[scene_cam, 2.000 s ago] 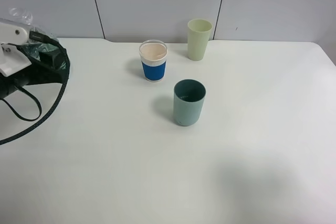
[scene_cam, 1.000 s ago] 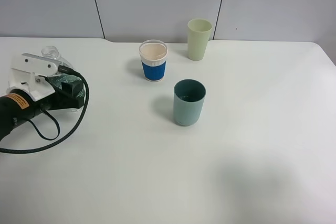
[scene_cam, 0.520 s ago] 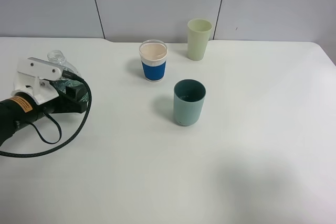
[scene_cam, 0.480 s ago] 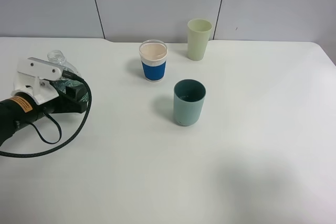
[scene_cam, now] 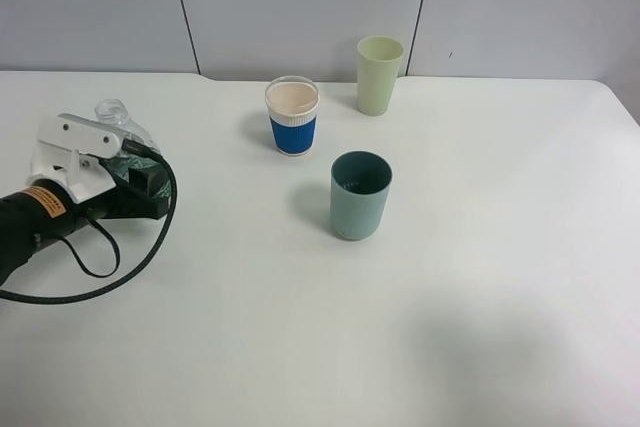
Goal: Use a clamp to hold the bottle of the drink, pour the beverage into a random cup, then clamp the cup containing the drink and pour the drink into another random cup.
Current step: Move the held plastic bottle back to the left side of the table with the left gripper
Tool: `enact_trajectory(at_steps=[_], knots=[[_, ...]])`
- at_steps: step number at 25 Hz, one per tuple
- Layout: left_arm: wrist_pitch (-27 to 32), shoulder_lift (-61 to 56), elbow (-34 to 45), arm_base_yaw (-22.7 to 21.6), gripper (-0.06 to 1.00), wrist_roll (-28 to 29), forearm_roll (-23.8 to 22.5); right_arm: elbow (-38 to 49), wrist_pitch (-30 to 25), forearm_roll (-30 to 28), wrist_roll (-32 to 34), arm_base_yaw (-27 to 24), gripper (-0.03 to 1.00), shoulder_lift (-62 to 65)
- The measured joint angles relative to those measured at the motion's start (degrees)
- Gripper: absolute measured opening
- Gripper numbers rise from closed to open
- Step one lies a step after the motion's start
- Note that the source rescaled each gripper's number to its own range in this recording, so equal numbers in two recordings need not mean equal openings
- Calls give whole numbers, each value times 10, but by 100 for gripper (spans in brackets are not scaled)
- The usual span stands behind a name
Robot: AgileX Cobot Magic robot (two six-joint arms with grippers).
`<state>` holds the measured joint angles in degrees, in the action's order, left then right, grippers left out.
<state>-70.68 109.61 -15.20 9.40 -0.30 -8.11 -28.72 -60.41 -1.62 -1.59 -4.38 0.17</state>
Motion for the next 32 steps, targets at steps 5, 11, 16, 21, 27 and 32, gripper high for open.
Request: enact_trajectory(at_steps=[5, 11, 16, 21, 27, 32], knots=[[-9, 6, -1, -1, 4, 0, -1, 0, 0, 0, 0, 0, 70, 0], [-10, 6, -1, -1, 5, 0, -3, 0, 0, 0, 0, 0, 70, 0], [3, 12, 0, -1, 85, 0, -3, 0, 0, 0, 0, 0, 70, 0], [7, 11, 0, -1, 98, 0, -3, 0, 0, 0, 0, 0, 70, 0], [9, -53, 30, -1, 98, 3, -2, 0, 0, 0, 0, 0, 70, 0], [12, -160, 71, -1, 98, 17, 13, 0, 0, 0, 0, 0, 70, 0]])
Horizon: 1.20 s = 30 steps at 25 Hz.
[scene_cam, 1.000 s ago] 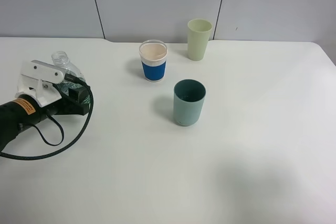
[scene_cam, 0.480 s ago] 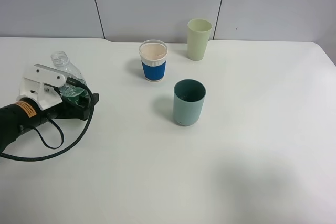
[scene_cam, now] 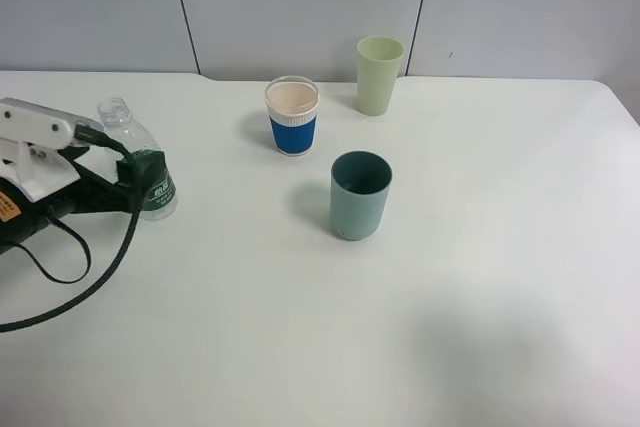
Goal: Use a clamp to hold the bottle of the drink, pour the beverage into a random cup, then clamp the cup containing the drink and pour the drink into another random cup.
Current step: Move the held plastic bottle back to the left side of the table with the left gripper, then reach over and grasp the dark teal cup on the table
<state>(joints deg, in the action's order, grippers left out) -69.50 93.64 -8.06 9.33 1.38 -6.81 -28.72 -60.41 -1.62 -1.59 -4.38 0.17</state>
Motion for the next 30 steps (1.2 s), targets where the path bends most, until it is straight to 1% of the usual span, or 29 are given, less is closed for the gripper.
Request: enact_trajectory(at_steps=[3, 11, 13, 16, 20, 22, 26, 30], knots=[[22, -69, 17, 0, 99, 7, 22, 0, 0, 0, 0, 0, 70, 0], [153, -279, 25, 0, 99, 9, 100, 0, 0, 0, 0, 0, 70, 0], [185, -330, 21, 0, 99, 9, 109, 0, 0, 0, 0, 0, 70, 0], [249, -407, 0, 0, 99, 11, 113, 0, 0, 0, 0, 0, 70, 0], [377, -502, -51, 0, 99, 11, 115, 0, 0, 0, 0, 0, 70, 0], [460, -542, -87, 0, 99, 9, 115, 0, 0, 0, 0, 0, 70, 0], [623, -597, -156, 0, 100, -28, 115, 0, 0, 0, 0, 0, 70, 0], [752, -639, -211, 0, 100, -52, 110, 0, 0, 0, 0, 0, 70, 0]])
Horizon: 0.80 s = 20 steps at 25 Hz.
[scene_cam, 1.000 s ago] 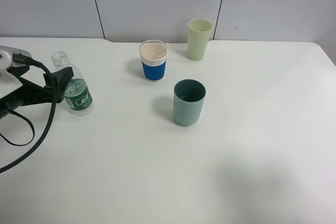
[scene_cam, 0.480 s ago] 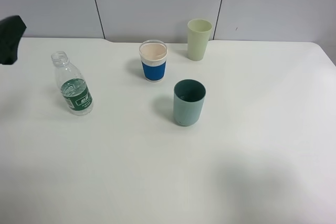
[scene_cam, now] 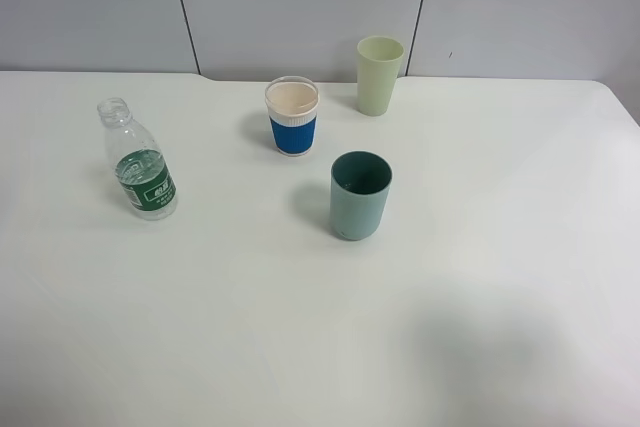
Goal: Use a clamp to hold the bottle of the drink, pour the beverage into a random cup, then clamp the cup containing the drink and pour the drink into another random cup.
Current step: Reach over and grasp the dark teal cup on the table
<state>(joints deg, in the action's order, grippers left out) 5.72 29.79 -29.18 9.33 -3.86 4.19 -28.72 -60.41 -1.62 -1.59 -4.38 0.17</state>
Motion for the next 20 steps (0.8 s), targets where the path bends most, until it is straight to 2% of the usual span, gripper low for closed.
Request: enact_trajectory(at_steps=[7, 10, 20], knots=[[255, -21, -94, 0, 100, -3, -56, 0, 0, 0, 0, 0, 70, 0], [330, -29, -124, 0, 100, -3, -74, 0, 0, 0, 0, 0, 70, 0], [397, -143, -137, 0, 100, 30, -102, 0, 0, 0, 0, 0, 70, 0]])
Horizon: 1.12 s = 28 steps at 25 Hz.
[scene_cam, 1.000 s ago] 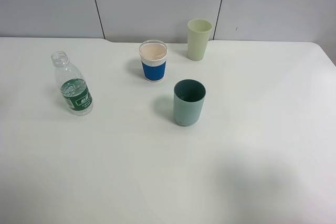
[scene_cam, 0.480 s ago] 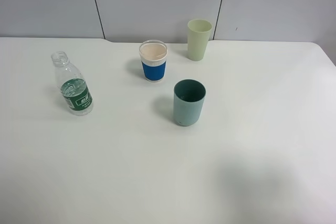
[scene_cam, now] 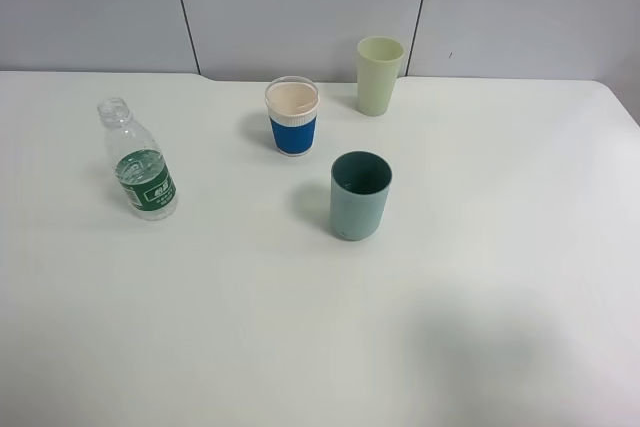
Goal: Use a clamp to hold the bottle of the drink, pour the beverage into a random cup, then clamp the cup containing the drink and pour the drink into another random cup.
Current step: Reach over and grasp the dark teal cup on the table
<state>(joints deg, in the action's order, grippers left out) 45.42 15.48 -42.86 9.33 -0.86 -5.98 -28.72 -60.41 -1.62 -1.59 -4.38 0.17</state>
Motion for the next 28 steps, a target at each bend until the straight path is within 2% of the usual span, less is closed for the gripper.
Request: enact_trajectory(at_steps=[6, 12, 17, 21, 28], knots=[[60, -55, 0, -4, 100, 27, -17, 0, 0, 0, 0, 0, 70, 0], [91, -89, 2, -63, 100, 37, -23, 0, 0, 0, 0, 0, 70, 0], [97, -132, 36, -95, 100, 37, 12, 0, 0, 0, 0, 0, 70, 0], [106, -158, 75, -99, 100, 37, 21, 0, 0, 0, 0, 0, 70, 0], [131, -158, 133, -99, 100, 37, 77, 0, 0, 0, 0, 0, 70, 0]])
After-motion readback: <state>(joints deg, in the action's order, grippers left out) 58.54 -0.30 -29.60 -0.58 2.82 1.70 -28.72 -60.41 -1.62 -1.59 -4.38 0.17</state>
